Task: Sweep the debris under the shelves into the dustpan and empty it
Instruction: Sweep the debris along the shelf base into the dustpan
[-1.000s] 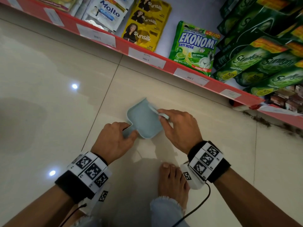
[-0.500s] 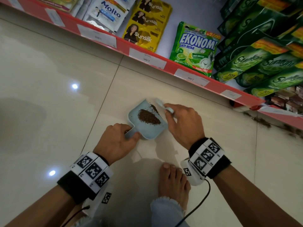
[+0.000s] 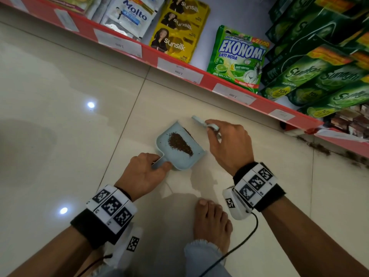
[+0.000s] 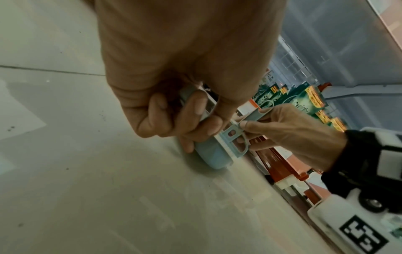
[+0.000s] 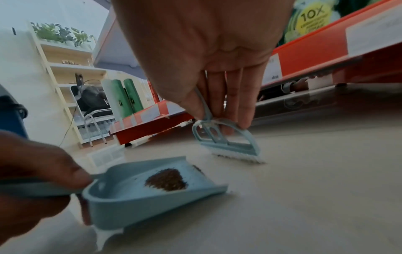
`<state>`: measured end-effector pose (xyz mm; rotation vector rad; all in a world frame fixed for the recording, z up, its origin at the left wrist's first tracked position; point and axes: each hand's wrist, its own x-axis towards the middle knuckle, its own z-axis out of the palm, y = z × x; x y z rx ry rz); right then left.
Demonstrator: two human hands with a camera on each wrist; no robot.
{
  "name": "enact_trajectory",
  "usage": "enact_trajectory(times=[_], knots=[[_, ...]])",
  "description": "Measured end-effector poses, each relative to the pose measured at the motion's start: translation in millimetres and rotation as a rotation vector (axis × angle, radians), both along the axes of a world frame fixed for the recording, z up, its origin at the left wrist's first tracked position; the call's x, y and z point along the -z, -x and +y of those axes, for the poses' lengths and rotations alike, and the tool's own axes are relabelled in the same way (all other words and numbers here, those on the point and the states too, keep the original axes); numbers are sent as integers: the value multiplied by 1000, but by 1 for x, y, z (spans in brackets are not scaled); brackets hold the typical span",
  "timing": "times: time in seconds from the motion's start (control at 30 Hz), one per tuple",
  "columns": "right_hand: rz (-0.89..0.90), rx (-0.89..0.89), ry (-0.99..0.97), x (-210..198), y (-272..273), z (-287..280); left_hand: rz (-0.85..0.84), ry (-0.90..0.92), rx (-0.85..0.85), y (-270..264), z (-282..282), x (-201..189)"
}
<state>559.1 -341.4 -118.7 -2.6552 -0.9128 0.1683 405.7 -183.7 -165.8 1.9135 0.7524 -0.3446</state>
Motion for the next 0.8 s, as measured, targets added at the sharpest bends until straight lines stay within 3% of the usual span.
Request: enact_trajectory(times=[0.2,0.4,0.5,0.6,0.8], knots=[[190,-193,-116,2,43,12,47,64,-31,0,-2,2],[132,-98,-276,-8,18,7,-28,89,-99,7,3,1],[-16,-6,-228,-8,-17,0,-66,109,-155,14,10,-1],[-39,51,-78,4,-47,4,-96,98,-187,24,19,-2],[-23,-271,86,21,-36,34,-78,24,-222,51,34,-2]])
